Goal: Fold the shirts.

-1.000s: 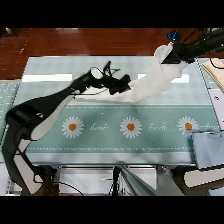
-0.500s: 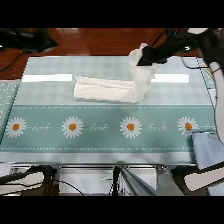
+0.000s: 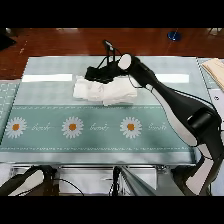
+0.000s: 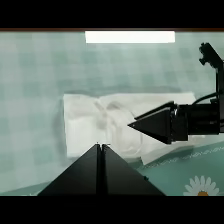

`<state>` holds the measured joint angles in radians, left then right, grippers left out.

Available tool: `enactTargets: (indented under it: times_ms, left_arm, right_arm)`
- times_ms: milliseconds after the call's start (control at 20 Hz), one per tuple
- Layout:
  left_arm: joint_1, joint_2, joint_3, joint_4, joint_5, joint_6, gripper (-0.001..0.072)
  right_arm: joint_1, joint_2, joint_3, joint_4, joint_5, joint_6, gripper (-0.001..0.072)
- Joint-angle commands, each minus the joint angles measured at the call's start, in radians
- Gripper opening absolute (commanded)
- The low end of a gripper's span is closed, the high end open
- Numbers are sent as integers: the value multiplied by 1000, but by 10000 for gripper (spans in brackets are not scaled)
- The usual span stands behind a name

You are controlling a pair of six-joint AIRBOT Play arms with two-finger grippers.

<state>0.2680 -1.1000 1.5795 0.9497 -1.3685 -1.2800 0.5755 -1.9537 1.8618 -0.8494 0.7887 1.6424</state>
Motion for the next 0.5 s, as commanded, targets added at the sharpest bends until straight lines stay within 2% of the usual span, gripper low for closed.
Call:
enactTargets:
  times_ms: [0,200,250,350,450]
  left_arm:
    - [-40,14,-105,1,-14,18,31]
    - [-151,-18,-304,0,79,73,36]
    - [-180,-42,-330,0,119,85,77]
    - [-241,-121,-336,0,206,95,305]
    - [-295,-225,-318,0,279,106,488]
  right_arm:
    - [29,19,1,61,-113,-52,552]
    - [-135,193,1,-85,43,-84,551]
    - [-197,241,1,-164,123,-83,551]
    - [-320,317,1,-314,298,-81,551]
    - [-434,358,1,-402,465,-85,551]
